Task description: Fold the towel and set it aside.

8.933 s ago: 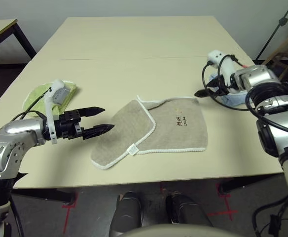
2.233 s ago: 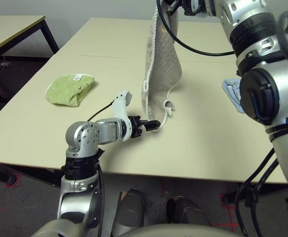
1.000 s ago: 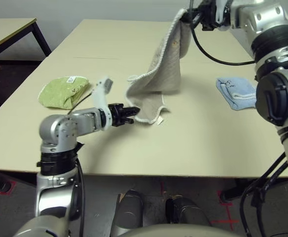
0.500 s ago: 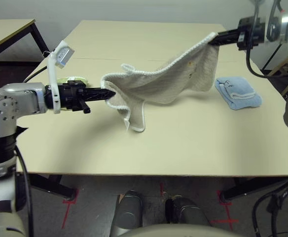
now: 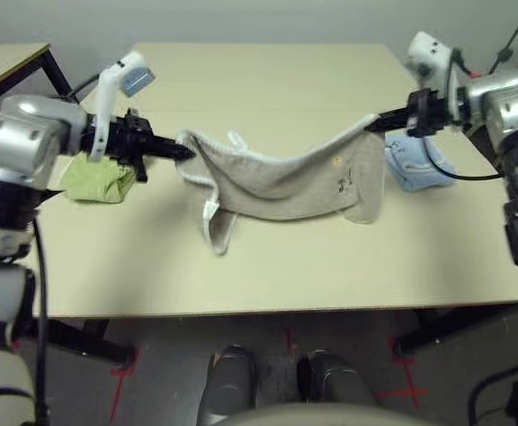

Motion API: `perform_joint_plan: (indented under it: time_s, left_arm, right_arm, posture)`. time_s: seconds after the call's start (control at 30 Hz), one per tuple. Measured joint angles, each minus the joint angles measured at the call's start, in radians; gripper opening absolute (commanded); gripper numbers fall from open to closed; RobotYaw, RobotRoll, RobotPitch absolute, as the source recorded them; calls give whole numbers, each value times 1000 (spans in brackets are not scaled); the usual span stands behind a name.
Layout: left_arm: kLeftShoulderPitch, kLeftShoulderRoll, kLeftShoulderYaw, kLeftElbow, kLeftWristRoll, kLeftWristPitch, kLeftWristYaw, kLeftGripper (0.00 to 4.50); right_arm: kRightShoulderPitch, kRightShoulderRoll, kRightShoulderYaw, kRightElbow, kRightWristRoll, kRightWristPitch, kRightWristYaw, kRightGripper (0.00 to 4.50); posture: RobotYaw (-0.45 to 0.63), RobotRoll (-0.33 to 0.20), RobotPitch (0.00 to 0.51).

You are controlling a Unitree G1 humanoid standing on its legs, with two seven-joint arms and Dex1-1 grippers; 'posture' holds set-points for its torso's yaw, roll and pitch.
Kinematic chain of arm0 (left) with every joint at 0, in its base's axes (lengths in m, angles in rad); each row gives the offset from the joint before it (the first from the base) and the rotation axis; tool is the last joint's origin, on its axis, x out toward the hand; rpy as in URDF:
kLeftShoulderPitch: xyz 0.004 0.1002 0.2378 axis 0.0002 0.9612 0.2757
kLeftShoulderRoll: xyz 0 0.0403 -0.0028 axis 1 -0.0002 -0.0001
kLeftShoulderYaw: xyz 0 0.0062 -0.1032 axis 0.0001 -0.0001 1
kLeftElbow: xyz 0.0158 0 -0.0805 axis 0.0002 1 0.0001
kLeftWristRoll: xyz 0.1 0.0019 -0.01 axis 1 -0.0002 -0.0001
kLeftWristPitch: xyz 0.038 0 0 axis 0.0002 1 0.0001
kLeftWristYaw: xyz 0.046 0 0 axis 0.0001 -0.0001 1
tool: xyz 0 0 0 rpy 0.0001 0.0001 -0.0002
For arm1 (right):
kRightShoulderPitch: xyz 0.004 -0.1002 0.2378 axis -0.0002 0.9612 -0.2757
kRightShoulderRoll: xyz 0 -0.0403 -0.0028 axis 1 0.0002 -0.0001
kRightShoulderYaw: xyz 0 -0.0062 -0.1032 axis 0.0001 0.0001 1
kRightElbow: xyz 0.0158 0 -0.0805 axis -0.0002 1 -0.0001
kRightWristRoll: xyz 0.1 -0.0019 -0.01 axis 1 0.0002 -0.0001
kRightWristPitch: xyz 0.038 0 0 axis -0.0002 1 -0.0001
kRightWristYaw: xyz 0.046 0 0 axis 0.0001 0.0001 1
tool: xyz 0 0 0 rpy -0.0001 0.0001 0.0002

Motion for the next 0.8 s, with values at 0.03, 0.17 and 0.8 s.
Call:
perform_joint_plan:
  time_s: [0.03, 0.17, 0.8]
  left_arm:
    - [-30, -12, -12, 72, 48, -87, 25, 42]
    - [-138, -24, -20, 273, 182, -335, 127, 42]
    - [338, 50, 25, -11, 244, -488, -115, 42]
  right_arm:
    - [-18, 3, -19, 19, -7, -23, -69, 0]
    - [-98, 3, -111, 46, -5, -86, -211, 0]
    - [414, -38, -192, -115, 36, 11, 383, 0]
  posture:
    - [162, 0, 96]
    - [168, 0, 103]
    - [160, 0, 125]
